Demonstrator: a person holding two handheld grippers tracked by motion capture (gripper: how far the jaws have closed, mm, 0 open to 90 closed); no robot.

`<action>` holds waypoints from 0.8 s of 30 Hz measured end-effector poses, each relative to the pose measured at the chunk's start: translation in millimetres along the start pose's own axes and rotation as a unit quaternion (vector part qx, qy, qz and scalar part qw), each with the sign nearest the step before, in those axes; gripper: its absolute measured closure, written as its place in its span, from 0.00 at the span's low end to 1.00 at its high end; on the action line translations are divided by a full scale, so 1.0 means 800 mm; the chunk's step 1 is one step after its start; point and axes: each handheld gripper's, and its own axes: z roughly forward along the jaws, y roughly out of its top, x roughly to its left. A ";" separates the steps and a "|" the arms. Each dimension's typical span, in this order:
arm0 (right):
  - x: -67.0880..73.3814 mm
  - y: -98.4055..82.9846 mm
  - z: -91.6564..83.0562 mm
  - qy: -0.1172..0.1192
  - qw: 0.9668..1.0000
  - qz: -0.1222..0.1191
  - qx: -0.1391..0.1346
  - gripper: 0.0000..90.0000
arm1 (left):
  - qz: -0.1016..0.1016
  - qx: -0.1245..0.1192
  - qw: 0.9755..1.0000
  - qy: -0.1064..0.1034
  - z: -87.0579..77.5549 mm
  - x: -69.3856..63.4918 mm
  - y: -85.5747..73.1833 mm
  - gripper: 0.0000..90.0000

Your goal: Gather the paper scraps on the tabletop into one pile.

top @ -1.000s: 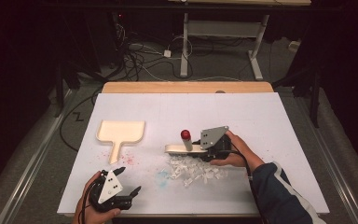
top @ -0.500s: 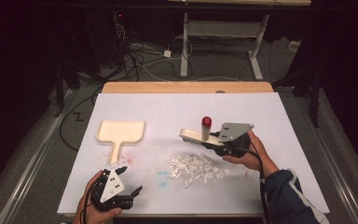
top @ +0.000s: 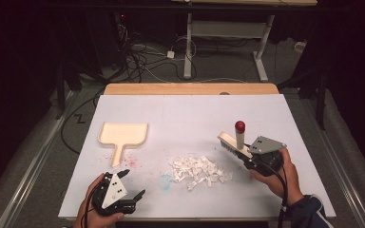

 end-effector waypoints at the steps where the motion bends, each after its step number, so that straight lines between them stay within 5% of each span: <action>1: 0.001 -0.004 -0.001 -0.008 1.000 0.004 0.007 0.76 | 0.001 0.001 1.000 0.000 0.000 0.000 0.000 0.21; 6: 0.004 -0.018 -0.001 -0.016 0.999 0.044 0.020 0.76 | 0.005 0.002 1.000 -0.003 0.002 0.000 0.001 0.21; 10: 0.030 -0.024 0.009 -0.025 0.995 0.099 0.014 0.75 | 0.004 0.003 1.000 -0.004 0.003 0.000 0.002 0.21; 12: 0.050 -0.017 0.013 -0.048 0.995 0.081 0.018 0.75 | 0.006 0.004 1.000 -0.005 0.004 -0.001 0.002 0.21; 15: 0.070 -0.008 0.022 -0.052 0.995 0.081 0.021 0.75 | 0.011 0.005 1.000 -0.007 0.004 -0.002 0.003 0.21; 20: 0.099 0.016 0.032 -0.029 0.997 0.077 0.009 0.75 | 0.010 0.001 1.000 -0.010 0.004 -0.001 0.003 0.21; 24: 0.118 0.031 0.050 -0.033 0.996 0.085 0.004 0.75 | 0.013 0.002 1.000 -0.012 0.004 -0.001 0.003 0.21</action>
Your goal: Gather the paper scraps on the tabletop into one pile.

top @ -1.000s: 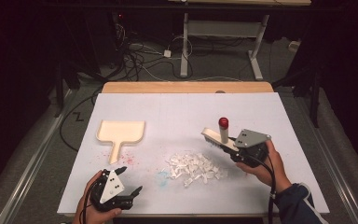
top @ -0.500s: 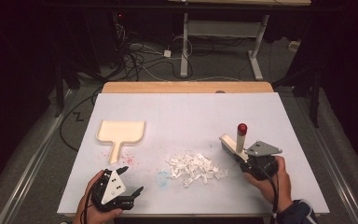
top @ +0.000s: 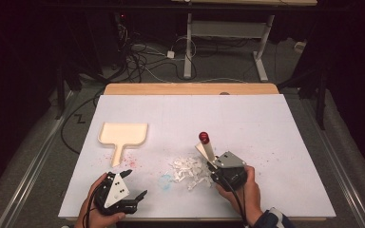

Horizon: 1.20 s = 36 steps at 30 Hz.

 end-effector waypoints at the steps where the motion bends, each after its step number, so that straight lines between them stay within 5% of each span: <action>1: 0.004 0.003 0.002 -0.002 1.000 0.001 -0.004 0.75 | 0.000 0.000 1.000 0.000 0.000 0.000 0.000 0.21; 10: 0.025 0.021 0.013 0.006 0.999 0.007 -0.041 0.76 | -0.001 0.001 1.000 -0.003 0.001 -0.001 -0.001 0.21; 17: -0.004 0.026 -0.010 0.010 0.997 0.016 -0.069 0.76 | -0.004 0.003 1.000 -0.001 0.001 -0.001 -0.003 0.21; 20: -0.019 0.027 -0.022 0.031 0.996 0.029 -0.083 0.76 | -0.004 0.007 1.000 0.001 0.002 -0.001 -0.002 0.21; 24: -0.035 0.024 -0.045 0.071 0.993 0.005 -0.097 0.76 | -0.003 0.008 1.000 0.003 0.001 -0.002 -0.002 0.21; 32: -0.061 0.007 -0.074 0.098 0.990 0.000 -0.100 0.76 | -0.001 0.011 1.000 0.003 0.002 -0.002 -0.002 0.21; 36: -0.067 -0.002 -0.083 0.137 0.985 -0.026 -0.101 0.76 | -0.002 0.010 1.000 0.003 0.002 -0.001 -0.002 0.21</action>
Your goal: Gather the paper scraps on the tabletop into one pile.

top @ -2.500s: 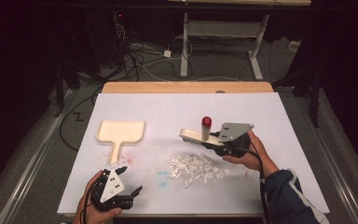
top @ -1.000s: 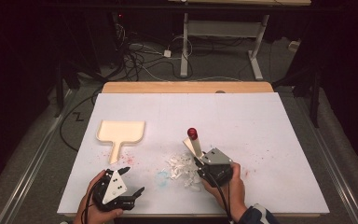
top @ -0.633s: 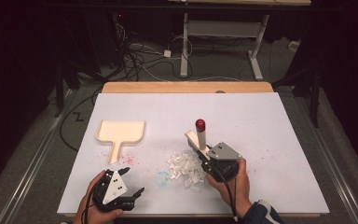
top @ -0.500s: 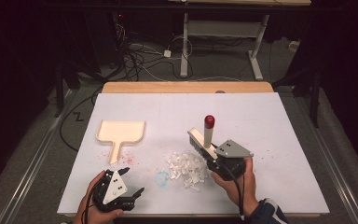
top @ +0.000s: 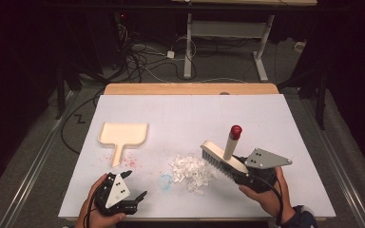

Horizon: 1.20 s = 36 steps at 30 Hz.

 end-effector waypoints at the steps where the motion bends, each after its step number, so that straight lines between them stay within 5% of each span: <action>1: 0.001 -0.002 -0.003 0.009 1.000 -0.003 0.001 0.76 | 0.000 0.000 1.000 0.000 0.000 0.000 0.000 0.21; 5: 0.013 -0.008 -0.010 0.065 0.998 -0.023 0.006 0.75 | 0.001 0.001 1.000 0.001 0.000 0.001 0.000 0.21; 12: 0.049 -0.013 0.007 0.176 0.982 -0.064 0.018 0.76 | -0.006 -0.009 1.000 0.012 -0.005 0.005 0.000 0.21; 18: 0.065 -0.024 0.052 0.208 0.974 -0.088 0.036 0.76 | -0.014 -0.014 1.000 0.015 -0.007 0.008 -0.001 0.21; 21: 0.061 -0.023 0.068 0.213 0.973 -0.088 0.025 0.76 | -0.009 -0.010 1.000 0.012 -0.005 0.007 -0.001 0.21; 26: 0.051 -0.016 0.089 0.181 0.977 -0.108 0.013 0.76 | -0.008 -0.007 1.000 0.009 -0.003 0.006 -0.001 0.21; 36: 0.031 -0.009 0.108 0.147 0.985 -0.093 -0.010 0.76 | -0.004 0.001 1.000 0.006 0.000 0.003 -0.001 0.21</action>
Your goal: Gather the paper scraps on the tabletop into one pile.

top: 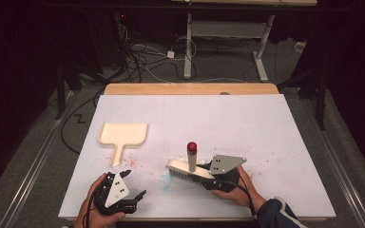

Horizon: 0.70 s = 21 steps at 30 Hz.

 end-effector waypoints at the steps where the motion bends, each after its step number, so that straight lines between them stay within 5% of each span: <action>1: -0.001 0.001 -0.001 0.001 1.000 0.002 -0.002 0.76 | -0.001 -0.001 1.000 -0.001 0.000 0.000 0.000 0.21; 12: 0.020 0.028 -0.008 -0.017 0.999 0.024 -0.038 0.76 | -0.001 -0.014 1.000 0.011 -0.010 0.006 -0.001 0.21; 15: 0.038 0.042 0.005 -0.020 0.999 0.030 -0.037 0.76 | -0.011 -0.035 0.999 0.017 -0.018 0.012 -0.002 0.21; 18: 0.053 0.048 0.023 -0.035 0.999 0.023 -0.026 0.76 | -0.015 -0.037 0.999 0.020 -0.019 0.014 -0.004 0.21; 21: 0.060 0.048 0.044 -0.026 0.999 0.040 -0.019 0.76 | -0.013 -0.036 0.999 0.017 -0.018 0.013 -0.003 0.21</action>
